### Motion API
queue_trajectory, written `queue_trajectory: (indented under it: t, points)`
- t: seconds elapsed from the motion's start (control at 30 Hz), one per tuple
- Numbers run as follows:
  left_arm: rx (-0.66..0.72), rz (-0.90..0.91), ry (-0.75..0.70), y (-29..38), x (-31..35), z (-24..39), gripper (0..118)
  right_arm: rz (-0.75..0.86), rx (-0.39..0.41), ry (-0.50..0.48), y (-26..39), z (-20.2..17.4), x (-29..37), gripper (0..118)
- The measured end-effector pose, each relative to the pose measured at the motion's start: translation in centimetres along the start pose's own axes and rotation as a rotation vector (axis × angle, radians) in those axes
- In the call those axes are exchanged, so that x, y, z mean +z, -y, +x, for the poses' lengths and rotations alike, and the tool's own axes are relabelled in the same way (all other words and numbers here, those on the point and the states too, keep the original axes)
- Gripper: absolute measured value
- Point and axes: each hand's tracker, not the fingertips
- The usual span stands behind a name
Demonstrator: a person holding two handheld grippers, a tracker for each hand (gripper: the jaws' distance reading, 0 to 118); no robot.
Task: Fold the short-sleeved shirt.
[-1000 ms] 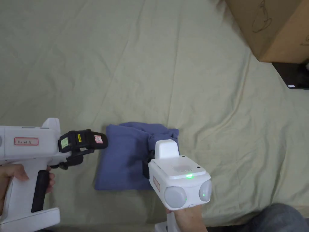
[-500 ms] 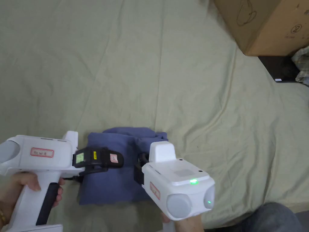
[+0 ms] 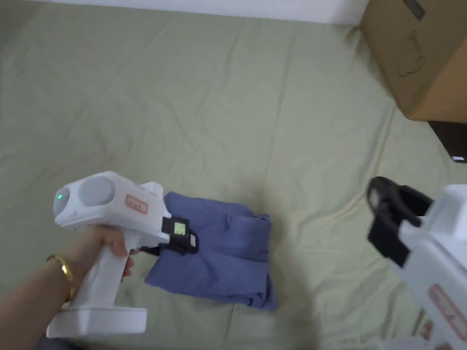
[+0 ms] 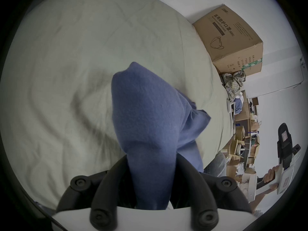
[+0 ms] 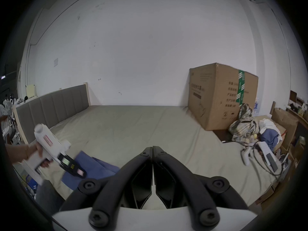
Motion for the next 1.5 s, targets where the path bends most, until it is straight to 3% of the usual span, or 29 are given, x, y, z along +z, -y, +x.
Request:
queue_trajectory:
  t: [0.13, 0.23, 0.3, 0.7, 0.73, 0.77, 0.83, 0.87, 1.0, 1.07, 1.1, 1.2, 1.37, 1.5]
  points:
    - [-0.076, 0.049, -0.118, -0.1, 5.2, -1.2, 19, 0.016, 0.024, 0.015, -0.3, 1.0, 1.1, 0]
    - [-0.07, 0.088, -0.249, -0.4, 9.7, -4.3, 19, 0.069, -0.018, 0.015, -0.5, 0.9, 1.4, 0]
    - [-0.073, 0.111, -0.349, -0.6, 12.6, -6.9, 19, 0.114, -0.002, 0.049, -0.7, 0.4, 1.5, 0]
    - [0.135, 0.138, -0.889, -5.2, 23.0, -25.3, 19, 0.061, 0.076, 0.07, -2.2, -2.7, -1.0, 0]
    - [0.135, 0.136, -0.939, -5.4, 23.1, -26.2, 22, 0.049, 0.09, 0.074, -2.1, -2.9, -1.4, 0]
    - [0.131, 0.133, -0.978, -5.8, 23.1, -27.3, 32, 0.036, 0.098, 0.077, -2.1, -3.2, -1.7, 0]
    - [0.11, 0.159, -1.091, -6.1, 22.9, -29.0, 66, 0.01, 0.096, 0.061, -1.9, -3.5, -2.4, 0]
    - [0.094, 0.175, -1.154, -6.2, 22.8, -29.6, 76, 0.001, 0.093, 0.058, -1.8, -3.6, -2.6, 0]
    - [0.044, 0.241, -1.286, -6.0, 22.9, -29.6, 80, -0.024, 0.122, 0.047, -1.4, -3.7, -3.1, 0]
    - [0.049, 0.358, -1.273, -5.9, 23.6, -28.2, 74, -0.02, 0.116, 0.04, -1.2, -3.1, -2.9, 0]
    - [0.047, 0.415, -1.269, -5.9, 24.0, -27.0, 60, -0.017, 0.103, 0.033, -1.2, -2.6, -2.7, 0]
    - [-0.018, 0.622, -1.215, -5.8, 25.4, -22.1, 3, 0.006, 0.106, 0.025, -1.5, -1.3, -1.8, 0]
    - [-0.159, 0.966, -1.018, -4.4, 26.4, -10.2, 0, 0.075, 0.119, 0.026, -2.6, 1.8, 0.5, 0]
    - [-0.263, 1.137, -0.849, -2.5, 25.7, -1.6, 0, 0.133, 0.101, 0.041, -3.6, 4.5, 2.9, 0]
